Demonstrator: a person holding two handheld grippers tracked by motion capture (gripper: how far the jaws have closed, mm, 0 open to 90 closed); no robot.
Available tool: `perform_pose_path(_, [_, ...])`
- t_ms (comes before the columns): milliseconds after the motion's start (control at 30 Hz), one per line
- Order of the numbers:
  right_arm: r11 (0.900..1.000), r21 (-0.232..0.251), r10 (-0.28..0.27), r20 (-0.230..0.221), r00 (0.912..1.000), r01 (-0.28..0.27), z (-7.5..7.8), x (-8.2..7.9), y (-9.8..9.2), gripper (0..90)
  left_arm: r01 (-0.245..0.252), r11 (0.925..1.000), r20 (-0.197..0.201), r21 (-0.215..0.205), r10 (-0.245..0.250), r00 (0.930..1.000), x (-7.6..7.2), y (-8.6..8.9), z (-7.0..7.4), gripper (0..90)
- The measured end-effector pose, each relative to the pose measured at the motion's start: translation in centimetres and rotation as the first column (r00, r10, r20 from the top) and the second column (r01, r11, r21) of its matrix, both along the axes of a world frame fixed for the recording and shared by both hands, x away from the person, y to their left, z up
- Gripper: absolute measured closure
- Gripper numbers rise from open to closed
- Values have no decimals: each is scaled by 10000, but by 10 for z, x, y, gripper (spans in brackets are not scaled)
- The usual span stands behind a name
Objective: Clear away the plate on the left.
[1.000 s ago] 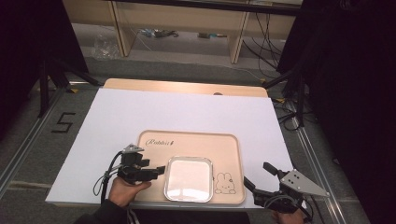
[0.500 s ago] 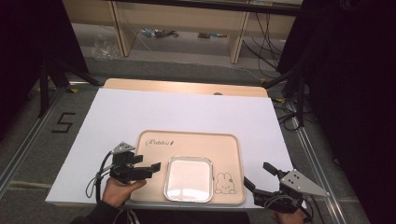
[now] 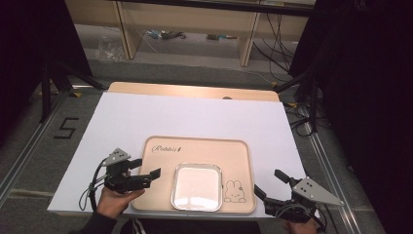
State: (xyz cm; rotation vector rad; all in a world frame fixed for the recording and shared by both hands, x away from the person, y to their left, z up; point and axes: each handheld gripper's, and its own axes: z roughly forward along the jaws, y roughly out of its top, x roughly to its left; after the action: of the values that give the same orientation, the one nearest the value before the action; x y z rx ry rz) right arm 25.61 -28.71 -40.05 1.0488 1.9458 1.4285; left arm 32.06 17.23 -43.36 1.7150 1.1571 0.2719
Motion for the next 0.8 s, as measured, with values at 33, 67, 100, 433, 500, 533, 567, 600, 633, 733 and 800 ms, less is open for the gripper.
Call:
perform_pose_path(33, [10000,3,5,-2,10000,-5,0,0,0,152,-105,9999,20,-41,105,9999,-1,1,1,156])
perform_pose_path(67, [10000,0,6,-6,10000,-6,0,0,0,152,-72,10000,70,-34,73,9999,-2,1,1,156])
perform_pose_path(100, [10000,-5,5,2,10000,-5,0,0,0,152,-31,10000,192,19,31,9998,-3,3,2,156])
perform_pose_path(433, [10000,14,27,82,10000,-27,-1,0,0,152,-77,9999,568,104,71,9984,-15,10,5,156])
perform_pose_path(500, [9998,221,-14,-8,10000,14,-1,0,2,152,-82,9999,639,129,74,9979,-18,10,6,157])
perform_pose_path(533, [9999,138,-31,-42,10000,32,-1,0,1,152,-49,9998,701,203,34,9975,-19,10,6,156])
perform_pose_path(567, [9999,132,-43,79,10000,42,-1,0,2,152,-49,9998,744,218,32,9972,-20,10,6,157])
perform_pose_path(600, [9999,167,-16,116,9999,15,-1,0,2,152,0,9998,810,208,-17,9967,-21,10,6,157])
perform_pose_path(633, [9999,151,34,68,10000,-35,-1,0,2,152,10,9996,832,282,-33,9965,-22,10,7,157])
perform_pose_path(733, [9995,279,170,13,9999,-170,-2,1,3,152,132,9994,1039,328,-166,9944,-26,10,8,157])
perform_pose_path(800, [9996,208,170,-11,9999,-170,-1,0,2,152,173,9991,1227,400,-221,9922,-28,9,9,156])
